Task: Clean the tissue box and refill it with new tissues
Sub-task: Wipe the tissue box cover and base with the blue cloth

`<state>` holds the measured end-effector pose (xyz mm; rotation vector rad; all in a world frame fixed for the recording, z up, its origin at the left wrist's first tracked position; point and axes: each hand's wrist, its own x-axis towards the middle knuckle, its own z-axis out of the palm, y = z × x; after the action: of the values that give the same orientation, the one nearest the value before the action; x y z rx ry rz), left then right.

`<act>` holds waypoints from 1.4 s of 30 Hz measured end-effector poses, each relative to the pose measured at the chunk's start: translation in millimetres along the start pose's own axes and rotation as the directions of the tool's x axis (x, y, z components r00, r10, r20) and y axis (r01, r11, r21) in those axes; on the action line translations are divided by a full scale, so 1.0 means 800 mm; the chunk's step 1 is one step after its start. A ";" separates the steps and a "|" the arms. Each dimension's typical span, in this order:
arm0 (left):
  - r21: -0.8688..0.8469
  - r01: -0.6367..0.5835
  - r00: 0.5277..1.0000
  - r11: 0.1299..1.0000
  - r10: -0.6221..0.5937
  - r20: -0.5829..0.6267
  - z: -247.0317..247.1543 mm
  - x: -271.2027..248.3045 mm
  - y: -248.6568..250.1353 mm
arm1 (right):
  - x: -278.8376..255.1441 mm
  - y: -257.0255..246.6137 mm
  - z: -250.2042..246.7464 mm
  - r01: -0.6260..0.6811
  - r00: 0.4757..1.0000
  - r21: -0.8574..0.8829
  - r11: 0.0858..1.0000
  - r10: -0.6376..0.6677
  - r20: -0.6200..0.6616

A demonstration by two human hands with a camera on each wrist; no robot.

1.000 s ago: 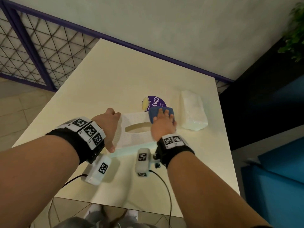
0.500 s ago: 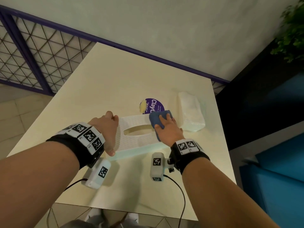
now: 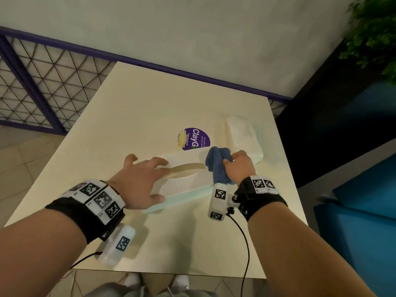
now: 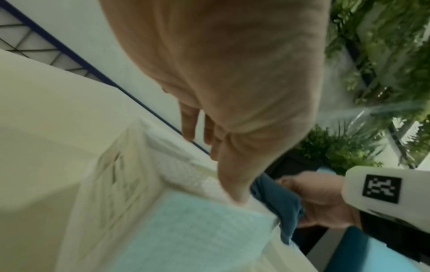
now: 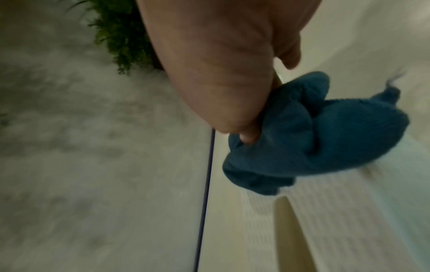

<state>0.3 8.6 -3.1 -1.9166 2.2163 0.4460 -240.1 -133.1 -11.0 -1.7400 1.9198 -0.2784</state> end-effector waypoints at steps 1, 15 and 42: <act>-0.022 -0.038 0.999 0.999 0.037 -0.031 0.006 0.001 0.003 | -0.006 0.003 0.001 0.039 0.999 0.040 0.998 -0.039 -0.003; -0.178 -0.045 0.994 0.983 0.062 0.088 0.012 0.034 0.041 | -0.053 0.052 -0.025 -0.030 0.972 0.645 0.763 0.174 -0.161; -0.989 0.000 0.951 -0.151 -0.305 0.046 -0.065 0.040 0.020 | -0.153 -0.045 0.028 0.798 0.584 0.025 0.602 -0.783 0.214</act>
<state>-17.3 -36.5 37.0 -2.7712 1.4222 2.7434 -194.2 -15.3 17.6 -2.4898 0.8826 -0.3218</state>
